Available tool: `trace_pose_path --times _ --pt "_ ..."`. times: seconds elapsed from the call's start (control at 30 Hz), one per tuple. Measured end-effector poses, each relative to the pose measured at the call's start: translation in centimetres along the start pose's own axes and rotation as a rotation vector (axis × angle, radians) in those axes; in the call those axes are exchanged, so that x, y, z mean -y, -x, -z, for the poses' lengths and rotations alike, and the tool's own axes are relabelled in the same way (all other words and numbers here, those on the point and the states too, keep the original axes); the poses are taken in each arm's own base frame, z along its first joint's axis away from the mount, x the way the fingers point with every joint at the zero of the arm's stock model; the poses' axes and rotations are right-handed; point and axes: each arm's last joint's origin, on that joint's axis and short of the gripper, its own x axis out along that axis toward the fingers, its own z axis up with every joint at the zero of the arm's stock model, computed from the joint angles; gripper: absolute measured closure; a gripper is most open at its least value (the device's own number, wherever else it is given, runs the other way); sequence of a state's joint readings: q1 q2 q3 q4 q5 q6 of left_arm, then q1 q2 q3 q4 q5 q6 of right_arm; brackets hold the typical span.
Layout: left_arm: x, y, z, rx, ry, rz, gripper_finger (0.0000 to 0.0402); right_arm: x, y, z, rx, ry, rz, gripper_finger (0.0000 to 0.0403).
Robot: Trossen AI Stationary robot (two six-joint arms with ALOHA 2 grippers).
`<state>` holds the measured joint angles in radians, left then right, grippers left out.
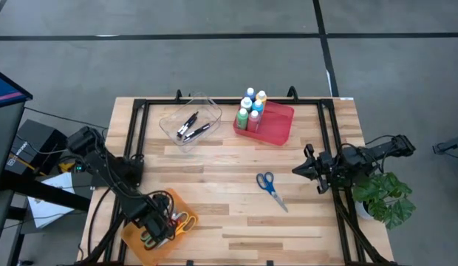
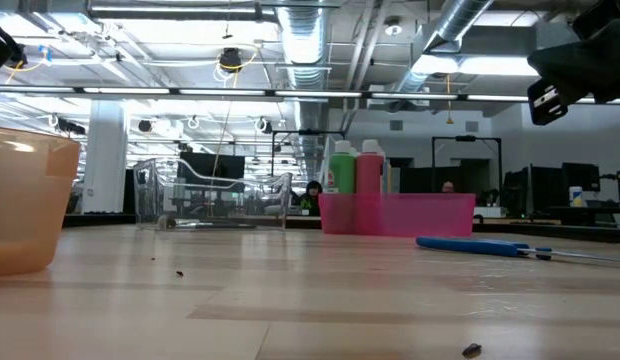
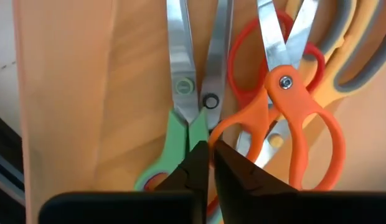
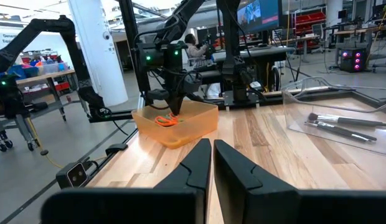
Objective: Pick & Place Paint Supplies
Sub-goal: Put the orange scissors into the orange bin, then put the blue scissors into the orange bin
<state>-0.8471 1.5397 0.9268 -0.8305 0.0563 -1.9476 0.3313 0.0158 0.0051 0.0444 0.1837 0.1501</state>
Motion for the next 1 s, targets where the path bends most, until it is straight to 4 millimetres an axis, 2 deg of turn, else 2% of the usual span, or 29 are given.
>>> trace_pose_path --times 0.17,0.4,0.5,0.6,0.7,0.83,0.9,1.0 --pt "-0.3 0.0 -0.1 -0.003 -0.007 -0.03 0.0359 0.0 0.0 0.0 0.0 0.0 0.0 0.0387" --pt "-0.1 0.4 -0.2 -0.021 -0.024 0.002 0.0285 0.0 0.0 0.0 0.0 0.0 0.0 0.0386" --pt "0.3 2.4 -0.6 -0.049 -0.061 0.138 0.0259 0.0 0.0 0.0 0.0 0.0 0.0 0.0386" --pt "0.1 5.8 -1.4 -0.023 -0.099 0.304 0.0249 0.0 0.0 0.0 0.0 0.0 0.0 0.0386" --pt "-0.9 9.6 -2.6 0.071 -0.106 0.489 0.0256 0.0 0.0 0.0 0.0 0.0 0.0 0.0386" --pt "-1.8 14.0 -5.3 0.371 -0.095 0.756 0.0283 0.0 0.0 0.0 0.0 0.0 0.0 0.0387" --pt "-1.4 15.0 -7.4 0.521 -0.096 0.799 0.0309 0.0 0.0 0.0 0.0 0.0 0.0 0.0387" --pt "0.1 15.3 -10.8 0.661 -0.164 0.79 0.0361 0.0 0.0 0.0 0.0 0.0 0.0 0.0386"
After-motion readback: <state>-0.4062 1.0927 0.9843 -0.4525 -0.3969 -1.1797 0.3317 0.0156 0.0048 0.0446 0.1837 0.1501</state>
